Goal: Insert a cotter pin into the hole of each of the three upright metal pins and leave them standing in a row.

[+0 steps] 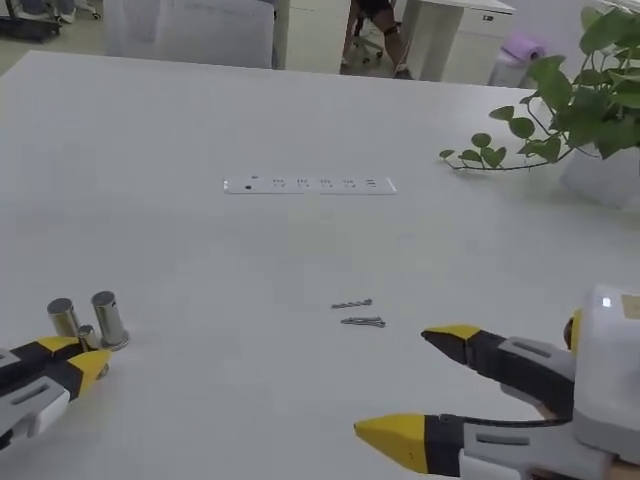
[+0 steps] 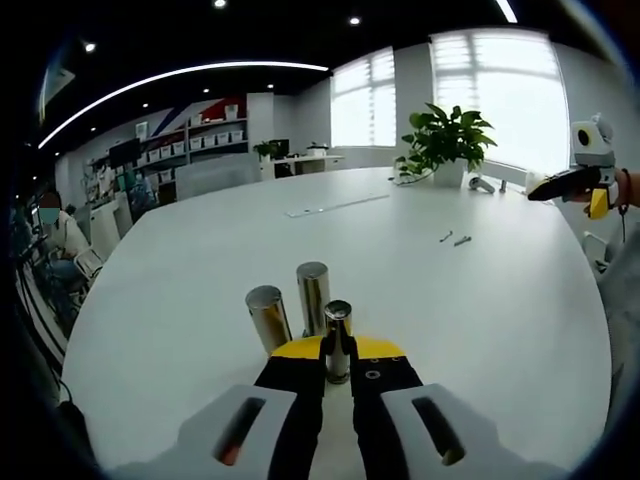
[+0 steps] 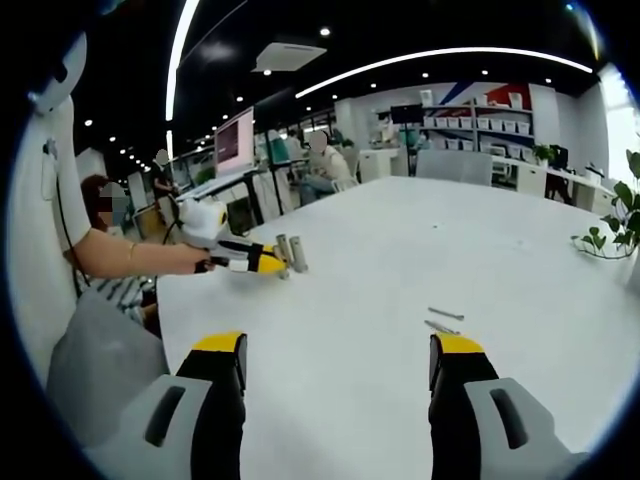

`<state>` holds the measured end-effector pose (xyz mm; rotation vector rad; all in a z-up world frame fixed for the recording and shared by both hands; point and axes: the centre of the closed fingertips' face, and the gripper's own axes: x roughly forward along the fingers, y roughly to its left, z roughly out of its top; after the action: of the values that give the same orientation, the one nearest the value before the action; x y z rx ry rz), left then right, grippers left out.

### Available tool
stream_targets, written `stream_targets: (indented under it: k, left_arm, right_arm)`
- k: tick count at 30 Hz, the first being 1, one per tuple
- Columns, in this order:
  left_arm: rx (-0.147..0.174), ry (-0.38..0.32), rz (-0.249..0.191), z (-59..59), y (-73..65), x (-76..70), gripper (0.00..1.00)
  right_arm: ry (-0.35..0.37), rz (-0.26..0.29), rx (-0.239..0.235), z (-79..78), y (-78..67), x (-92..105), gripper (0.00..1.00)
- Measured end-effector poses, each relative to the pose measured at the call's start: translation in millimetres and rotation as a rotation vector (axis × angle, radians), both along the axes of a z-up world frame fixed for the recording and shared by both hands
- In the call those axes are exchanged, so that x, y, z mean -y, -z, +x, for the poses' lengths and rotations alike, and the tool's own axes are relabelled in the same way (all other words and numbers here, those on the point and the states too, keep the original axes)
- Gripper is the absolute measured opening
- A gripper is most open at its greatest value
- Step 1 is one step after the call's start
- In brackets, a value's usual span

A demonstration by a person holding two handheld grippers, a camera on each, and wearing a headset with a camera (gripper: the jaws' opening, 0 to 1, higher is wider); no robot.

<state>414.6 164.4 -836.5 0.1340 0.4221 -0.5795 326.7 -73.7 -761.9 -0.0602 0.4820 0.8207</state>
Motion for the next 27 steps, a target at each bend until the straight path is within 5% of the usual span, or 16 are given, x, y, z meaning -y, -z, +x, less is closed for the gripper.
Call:
stream_targets:
  k: [6, 27]
  left_arm:
    - [0.007, 0.050, 0.029, -8.3, -0.5, 8.7, 0.07]
    - [-0.009, 0.161, 0.010, -37.8, -4.8, 50.4, 0.07]
  right_arm:
    - [-0.001, 0.000, 0.001, 0.1, -0.5, -0.4, 0.76]
    - [-0.014, -0.003, 0.000, -7.8, 0.9, -0.3, 0.76]
